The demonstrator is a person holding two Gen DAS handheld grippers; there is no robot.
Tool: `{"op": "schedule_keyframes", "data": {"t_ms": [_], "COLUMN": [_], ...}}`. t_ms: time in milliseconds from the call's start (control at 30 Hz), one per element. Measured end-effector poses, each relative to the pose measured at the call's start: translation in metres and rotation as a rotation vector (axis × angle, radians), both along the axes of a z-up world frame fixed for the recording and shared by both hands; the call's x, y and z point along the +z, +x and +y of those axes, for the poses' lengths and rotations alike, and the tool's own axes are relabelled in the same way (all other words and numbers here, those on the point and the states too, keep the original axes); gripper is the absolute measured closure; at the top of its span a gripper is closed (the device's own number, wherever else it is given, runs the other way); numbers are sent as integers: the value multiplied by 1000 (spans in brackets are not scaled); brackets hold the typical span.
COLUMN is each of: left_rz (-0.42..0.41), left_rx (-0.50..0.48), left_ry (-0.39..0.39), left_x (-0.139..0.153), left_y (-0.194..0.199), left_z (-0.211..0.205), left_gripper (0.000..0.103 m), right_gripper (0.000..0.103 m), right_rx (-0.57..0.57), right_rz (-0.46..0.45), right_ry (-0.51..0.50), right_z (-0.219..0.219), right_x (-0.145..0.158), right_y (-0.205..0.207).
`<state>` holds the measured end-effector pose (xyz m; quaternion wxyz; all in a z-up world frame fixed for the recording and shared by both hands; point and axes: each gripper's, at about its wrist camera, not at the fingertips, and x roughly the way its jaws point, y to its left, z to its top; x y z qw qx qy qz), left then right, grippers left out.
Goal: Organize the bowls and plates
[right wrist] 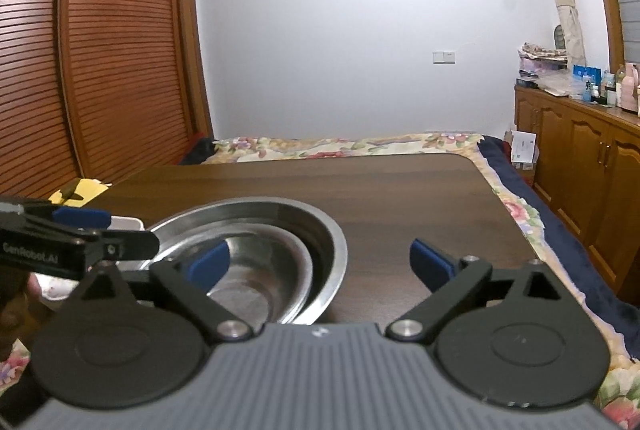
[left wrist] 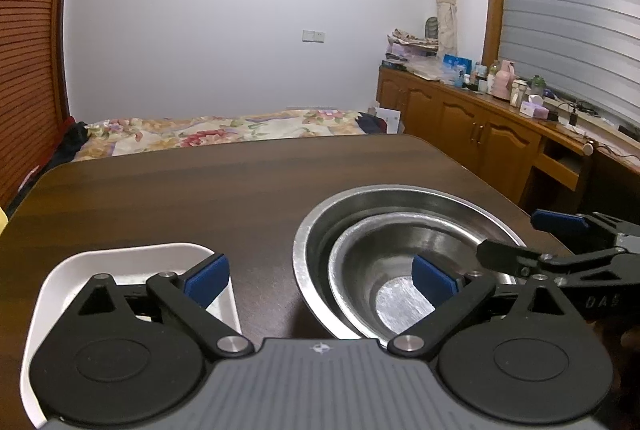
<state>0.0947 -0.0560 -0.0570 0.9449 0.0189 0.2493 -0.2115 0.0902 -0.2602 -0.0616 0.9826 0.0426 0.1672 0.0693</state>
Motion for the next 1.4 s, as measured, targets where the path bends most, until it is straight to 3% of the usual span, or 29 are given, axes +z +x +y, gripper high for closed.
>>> {"op": "schedule_keyframes", "data": {"t_ms": [67,333,500,633,700,733,833,933,1167,1400], "left_rz": [6,10,35,47,53,56,62,74,83,85], "left_rx": [-5,-11,-22,-25,-25,-26,-31,-30,-19,-17], "left_ry": [-6,-12,-34,-43,-47,-48,-40,-28,-23,-29], "left_x": [-1,-4,-4,-5,-5,-6,-7,-10,-13,-13], "left_y": [0,-3,2,3,3,3,2,4,4,6], "left_z": [1,0,4,4,5,4,3,2,-1,0], "left_gripper": [3,5,18,35,41,45,55,58,70,70], "right_gripper": [0,0,0,1,11,22,31,43,52,58], "right_rx": [-1,16,13,20,28,31,35,39,45,47], "right_rz": [3,4,4,9,13,19,43,58,66,64], "right_ry": [-2,-12,-1,14,22,26,40,50,56,64], "right_z": [0,4,5,3,0,0,-1,0,2,3], "right_x": [-3,-7,-7,-8,-9,-10,-13,-15,-16,-17], "right_y": [0,0,0,1,1,1,4,5,8,7]}}
